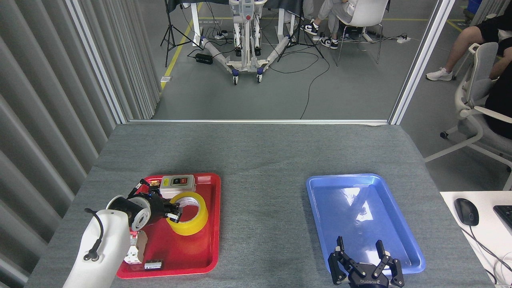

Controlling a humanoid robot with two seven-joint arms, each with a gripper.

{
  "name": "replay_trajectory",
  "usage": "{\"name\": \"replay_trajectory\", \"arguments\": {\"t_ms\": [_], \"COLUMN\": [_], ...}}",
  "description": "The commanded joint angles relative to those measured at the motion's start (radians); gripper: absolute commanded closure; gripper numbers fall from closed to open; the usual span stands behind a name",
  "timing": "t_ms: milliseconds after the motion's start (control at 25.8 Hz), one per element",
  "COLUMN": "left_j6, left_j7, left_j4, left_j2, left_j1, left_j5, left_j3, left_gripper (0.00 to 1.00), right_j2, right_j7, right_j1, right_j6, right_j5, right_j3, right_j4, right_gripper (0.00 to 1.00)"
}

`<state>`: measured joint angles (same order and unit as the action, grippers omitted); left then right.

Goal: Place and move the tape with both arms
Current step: 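Lift the tape roll out of the red tray toward the blue tray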

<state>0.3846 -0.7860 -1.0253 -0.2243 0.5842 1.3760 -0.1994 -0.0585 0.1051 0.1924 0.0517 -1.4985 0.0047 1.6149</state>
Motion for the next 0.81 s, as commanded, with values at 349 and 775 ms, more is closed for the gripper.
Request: {"name": "replay_trajectory", "arguments": {"t_ms": [349, 775], "left_j6": [0.083, 0.138], "left_j7": [-0.058, -0.055], "left_j4": [-0.262, -0.286], "left_j2": [0.053, 0.204], "left_j1": [-0.058, -0.106], "left_j5": [-0.094, -0.669], "left_j3": [-0.063, 0.075], "left_gripper": [0.95, 0.91], "right_j2": [0.0, -0.026], "right_j7": [0.001, 0.001], "right_j1": [-0.001, -0.004], "right_j6": [-0.001, -0.004], "right_j5": [0.004, 0.017], "right_j3": [0.017, 0.023], "right_j4": [0.002, 0.01], "right_gripper": [0.0, 0.0]}}
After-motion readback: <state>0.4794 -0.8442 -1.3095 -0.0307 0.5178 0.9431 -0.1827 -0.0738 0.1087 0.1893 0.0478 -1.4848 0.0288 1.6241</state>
